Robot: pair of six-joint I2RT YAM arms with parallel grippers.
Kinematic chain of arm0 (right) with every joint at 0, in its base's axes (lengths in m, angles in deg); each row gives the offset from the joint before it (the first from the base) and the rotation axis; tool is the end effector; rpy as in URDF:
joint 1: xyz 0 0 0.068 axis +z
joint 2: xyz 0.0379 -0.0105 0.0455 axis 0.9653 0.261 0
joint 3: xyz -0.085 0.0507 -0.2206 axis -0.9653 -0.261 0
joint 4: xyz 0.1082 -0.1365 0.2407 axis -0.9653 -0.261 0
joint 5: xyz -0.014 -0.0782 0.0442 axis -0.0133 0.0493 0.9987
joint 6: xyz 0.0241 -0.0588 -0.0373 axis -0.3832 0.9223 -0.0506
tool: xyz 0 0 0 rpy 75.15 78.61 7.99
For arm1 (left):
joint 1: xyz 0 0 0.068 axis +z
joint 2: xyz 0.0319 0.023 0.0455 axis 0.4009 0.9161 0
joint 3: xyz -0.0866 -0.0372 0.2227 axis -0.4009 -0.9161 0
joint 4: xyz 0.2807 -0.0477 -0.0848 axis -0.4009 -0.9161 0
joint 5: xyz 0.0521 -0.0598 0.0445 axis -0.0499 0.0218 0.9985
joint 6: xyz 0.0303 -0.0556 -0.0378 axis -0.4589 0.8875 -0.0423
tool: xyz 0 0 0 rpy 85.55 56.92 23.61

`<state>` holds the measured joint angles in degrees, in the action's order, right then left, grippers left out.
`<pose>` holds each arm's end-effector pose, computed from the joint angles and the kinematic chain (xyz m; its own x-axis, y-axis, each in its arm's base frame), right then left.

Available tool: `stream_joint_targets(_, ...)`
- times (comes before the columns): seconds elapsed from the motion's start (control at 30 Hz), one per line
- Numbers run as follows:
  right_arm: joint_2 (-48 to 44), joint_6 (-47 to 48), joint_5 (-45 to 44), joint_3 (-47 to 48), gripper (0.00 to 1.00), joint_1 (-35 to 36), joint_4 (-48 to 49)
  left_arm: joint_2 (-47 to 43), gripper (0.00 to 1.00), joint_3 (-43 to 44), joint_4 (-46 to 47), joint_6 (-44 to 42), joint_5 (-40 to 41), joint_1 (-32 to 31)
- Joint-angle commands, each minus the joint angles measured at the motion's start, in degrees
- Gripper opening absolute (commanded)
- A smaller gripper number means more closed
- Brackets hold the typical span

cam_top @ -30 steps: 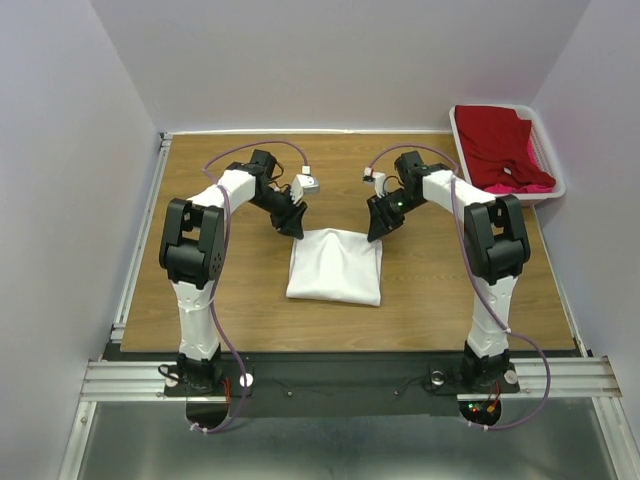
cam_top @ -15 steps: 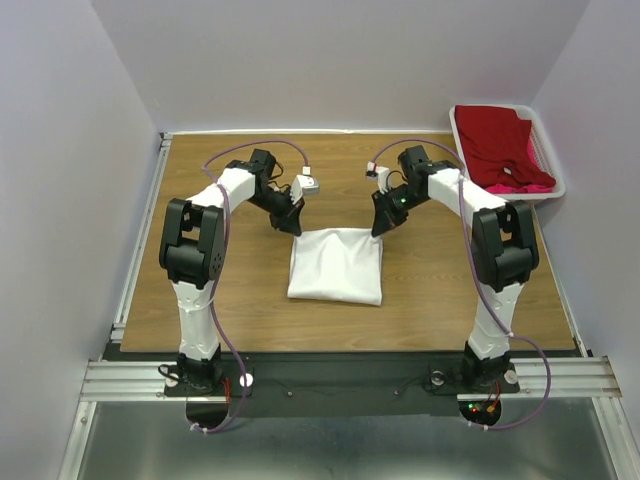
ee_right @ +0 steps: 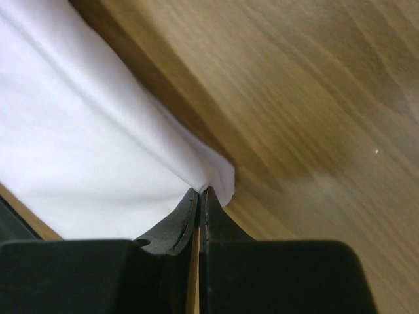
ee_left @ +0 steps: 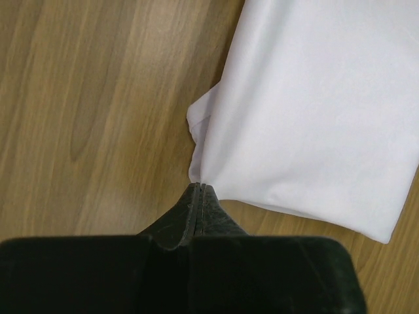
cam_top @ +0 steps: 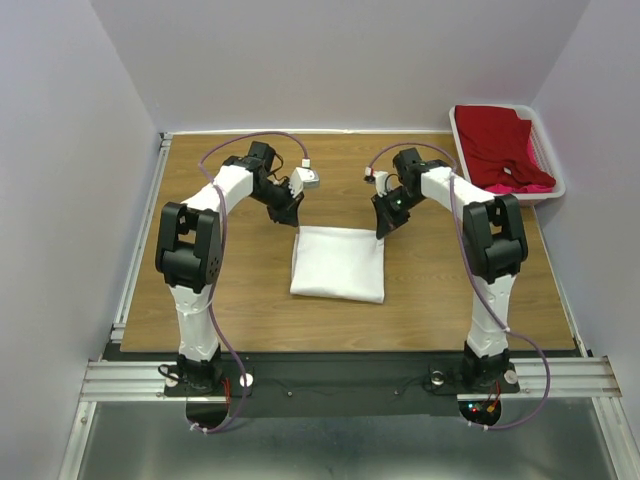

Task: Fold and stack the t-shirts
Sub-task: Fold the tshirt

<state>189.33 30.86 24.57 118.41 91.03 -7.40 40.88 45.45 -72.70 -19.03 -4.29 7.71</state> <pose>0.4113 0.1530 0.1250 -0.7549 -0.5130 -0.4086 -0.6532 0.6433 0.3994 0.4206 -0.1640 0.1538 -0.1928 0.6356 -0.7476 0.9753 0.2077 -0.0749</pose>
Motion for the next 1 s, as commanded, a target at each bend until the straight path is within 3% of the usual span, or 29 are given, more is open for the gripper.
stream_joint_targets(0.0,3.6,-1.4,-1.9,4.8,0.01,-0.2,0.1,-1.2,0.00,2.5,1.8,2.0,2.6,0.2)
stream_joint_targets(0.3,7.1,-3.1,-4.7,9.2,0.01,-0.2,1.9,1.5,0.00,1.8,7.9,5.9,9.6,0.4)
stream_joint_targets(0.37,7.2,-4.2,-5.0,10.2,0.14,-0.3,2.0,1.9,0.00,2.9,9.2,7.2,10.8,0.3)
stream_joint_targets(0.4,6.7,-4.6,-5.1,11.2,0.34,-0.2,2.0,1.7,0.00,3.3,9.9,9.0,12.1,0.4)
stream_joint_targets(0.43,6.1,-5.0,-5.1,11.2,0.43,-0.3,2.0,1.1,0.07,3.4,10.4,9.0,12.1,0.4)
stream_joint_targets(0.47,5.3,-5.9,-5.3,11.9,0.49,-0.3,2.0,-0.6,0.22,3.2,11.2,10.3,11.5,1.1)
stream_joint_targets(0.5,4.4,-6.4,-4.9,12.1,0.55,-0.4,2.0,-2.0,0.27,3.0,11.3,11.1,10.1,1.5)
stream_joint_targets(0.53,1.8,-6.9,-4.0,12.4,0.57,-0.4,2.0,-3.5,0.32,2.5,11.3,11.7,6.1,1.9)
stream_joint_targets(0.57,0.6,-7.9,-1.8,12.3,0.60,-0.8,2.2,-7.1,0.45,0.7,12.1,13.0,2.8,2.1)
stream_joint_targets(0.77,-6.3,-12.8,11.0,5.0,0.55,-0.8,5.2,-17.5,0.49,-11.7,21.1,24.9,-7.2,-0.7)
stream_joint_targets(0.97,-4.7,-15.9,16.9,-1.7,0.43,-0.3,9.7,-13.3,0.42,-17.0,30.4,36.3,-13.7,-3.5)
